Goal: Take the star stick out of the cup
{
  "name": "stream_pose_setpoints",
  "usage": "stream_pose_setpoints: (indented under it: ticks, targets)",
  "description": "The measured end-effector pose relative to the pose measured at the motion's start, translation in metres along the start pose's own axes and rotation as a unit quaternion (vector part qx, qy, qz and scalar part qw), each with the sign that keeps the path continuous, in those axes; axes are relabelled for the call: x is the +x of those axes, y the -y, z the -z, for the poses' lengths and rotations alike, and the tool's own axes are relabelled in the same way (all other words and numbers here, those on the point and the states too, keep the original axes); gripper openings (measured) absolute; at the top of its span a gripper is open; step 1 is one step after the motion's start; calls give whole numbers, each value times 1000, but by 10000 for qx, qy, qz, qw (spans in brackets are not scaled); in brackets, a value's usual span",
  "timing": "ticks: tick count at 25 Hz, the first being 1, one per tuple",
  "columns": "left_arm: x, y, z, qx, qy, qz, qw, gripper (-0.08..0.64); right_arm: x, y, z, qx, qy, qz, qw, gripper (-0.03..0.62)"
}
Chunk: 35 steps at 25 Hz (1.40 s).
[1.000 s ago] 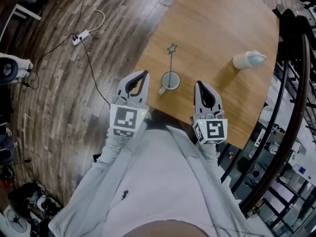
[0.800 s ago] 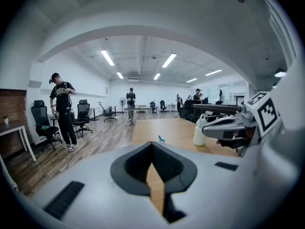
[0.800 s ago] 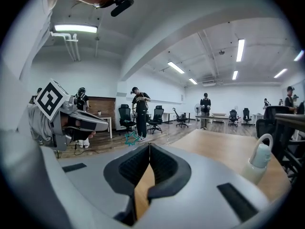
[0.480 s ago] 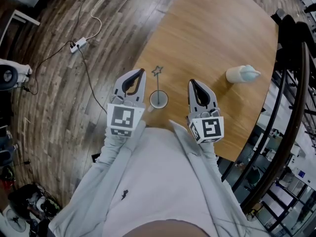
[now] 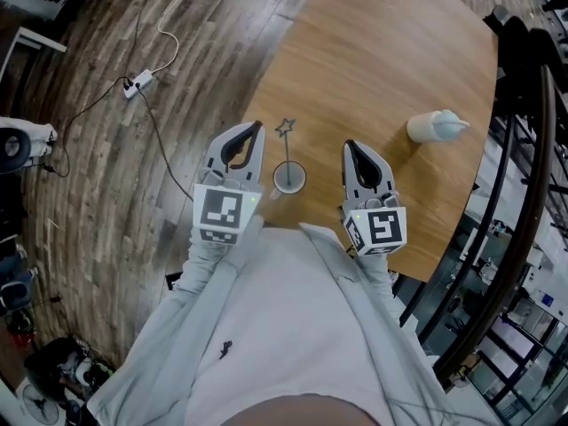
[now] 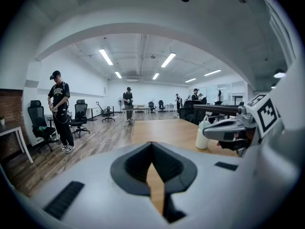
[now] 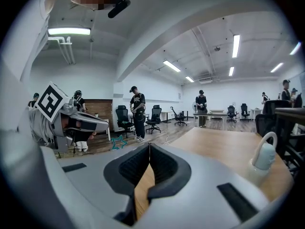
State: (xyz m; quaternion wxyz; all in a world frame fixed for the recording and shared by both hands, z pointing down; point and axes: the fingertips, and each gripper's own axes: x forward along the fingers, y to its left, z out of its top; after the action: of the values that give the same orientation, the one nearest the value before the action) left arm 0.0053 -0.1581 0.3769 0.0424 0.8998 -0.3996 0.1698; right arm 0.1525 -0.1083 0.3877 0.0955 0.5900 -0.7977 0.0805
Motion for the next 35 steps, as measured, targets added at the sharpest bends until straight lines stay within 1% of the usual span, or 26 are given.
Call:
stream_pose_setpoints:
  ticks: [5,9,13,20,24,30,31,32,33,35]
  targets:
    - [-1,-4,0,15,25,79,10000,20,4,-8,2,19,-62,-3,10000,17]
    - [-3,-6,2,-19,47,141,9999,20,7,-16,0,39,-65,-82,9999,17]
    - [-3,-3,9,-117,36,218,9997,20,12,-29,7,11,-137,-340,9993,17]
    - [-1,-1,30,-365,-141,249,9989,20,20,-53,29,193,-389,-799,9959,18]
    - [0,-1,46,-511,-269,244,9980,20,24,-62,36,276,-440,-974,9939,18]
    - [0,2,61,-618,-406,272,9969,20,30,-72,45,359,-502,-1194,9909,20]
    - [0,2,63,-639,-422,275,9967,20,31,-75,47,361,-525,-1260,9900,24]
    - [0,3,65,-658,-437,280,9965,20,32,-77,51,360,-574,-1328,9888,47]
    - [0,4,67,-672,-452,289,9963,20,33,-80,55,350,-646,-1391,9876,87]
    - [-2,5,71,-686,-479,311,9960,20,35,-85,66,273,-816,-1490,9851,98]
